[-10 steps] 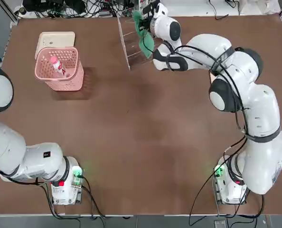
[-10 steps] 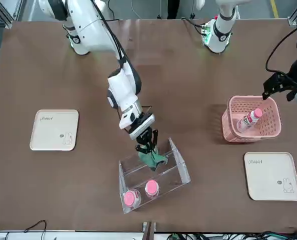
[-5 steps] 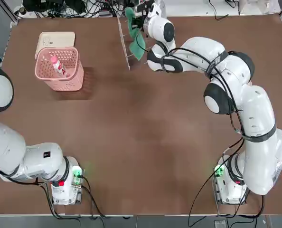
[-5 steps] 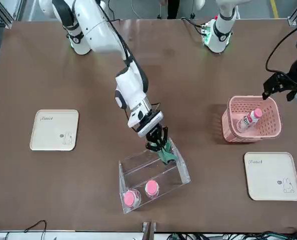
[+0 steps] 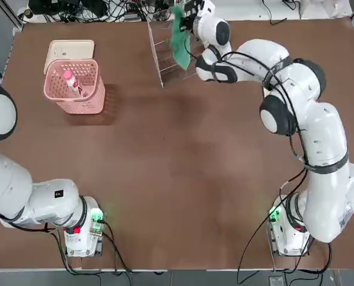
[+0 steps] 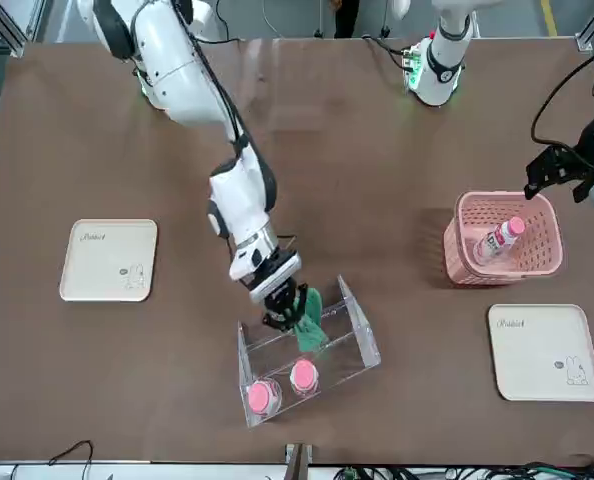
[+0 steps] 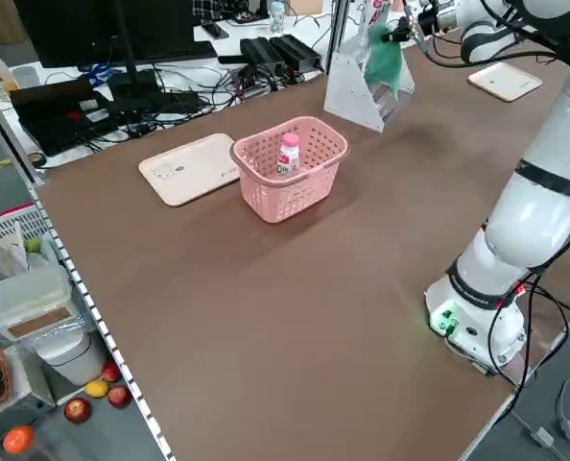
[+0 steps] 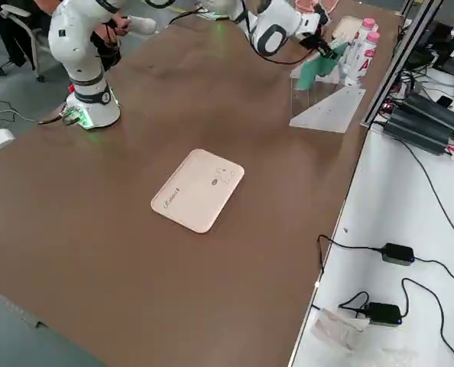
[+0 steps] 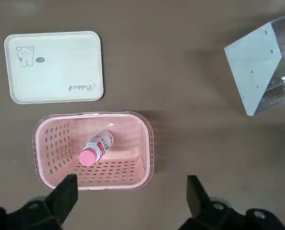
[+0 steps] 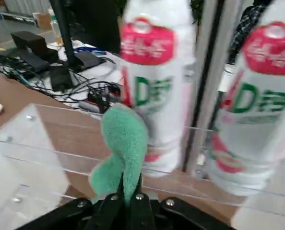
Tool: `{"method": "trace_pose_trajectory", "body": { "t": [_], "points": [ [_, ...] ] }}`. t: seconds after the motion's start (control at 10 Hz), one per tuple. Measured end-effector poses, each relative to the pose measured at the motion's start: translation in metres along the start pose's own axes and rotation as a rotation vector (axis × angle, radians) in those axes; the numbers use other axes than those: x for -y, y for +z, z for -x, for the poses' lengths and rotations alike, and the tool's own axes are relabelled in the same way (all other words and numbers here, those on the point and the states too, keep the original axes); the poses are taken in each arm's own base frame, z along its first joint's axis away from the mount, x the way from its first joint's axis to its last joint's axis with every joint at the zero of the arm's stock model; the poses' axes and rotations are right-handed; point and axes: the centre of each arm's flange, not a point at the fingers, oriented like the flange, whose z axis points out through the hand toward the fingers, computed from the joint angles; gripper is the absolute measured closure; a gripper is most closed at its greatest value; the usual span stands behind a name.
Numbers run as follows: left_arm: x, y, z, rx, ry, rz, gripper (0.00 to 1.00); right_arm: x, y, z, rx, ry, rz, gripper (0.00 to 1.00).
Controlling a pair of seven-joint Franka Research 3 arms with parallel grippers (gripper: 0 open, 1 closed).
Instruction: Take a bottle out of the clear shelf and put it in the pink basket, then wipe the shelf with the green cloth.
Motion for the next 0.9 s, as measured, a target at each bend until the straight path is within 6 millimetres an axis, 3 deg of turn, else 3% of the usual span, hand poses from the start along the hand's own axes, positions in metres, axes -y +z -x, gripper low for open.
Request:
{"method": "trace_pose_trajectory", "body": {
  "t": [0.1, 0.4, 0.7, 0.9],
  "points": [
    [0.0, 0.0, 0.0, 0.0, 0.0, 0.0, 0.0, -0.015, 0.002, 0.006, 0.011, -0.018, 0.015, 0.98],
    [0.0, 0.0, 0.0, 0.0, 0.0, 0.0, 0.0, -0.031, 0.001, 0.018, 0.038, -0.091, 0.029, 0.98],
    [0.0, 0.0, 0.0, 0.0, 0.0, 0.0, 0.0, -0.071, -0.013, 0.02, 0.06, -0.154, 0.067, 0.98],
    [0.0, 0.0, 0.0, 0.0, 0.0, 0.0, 0.0, -0.072, -0.019, 0.016, 0.056, -0.153, 0.065, 0.98]
  ]
}}
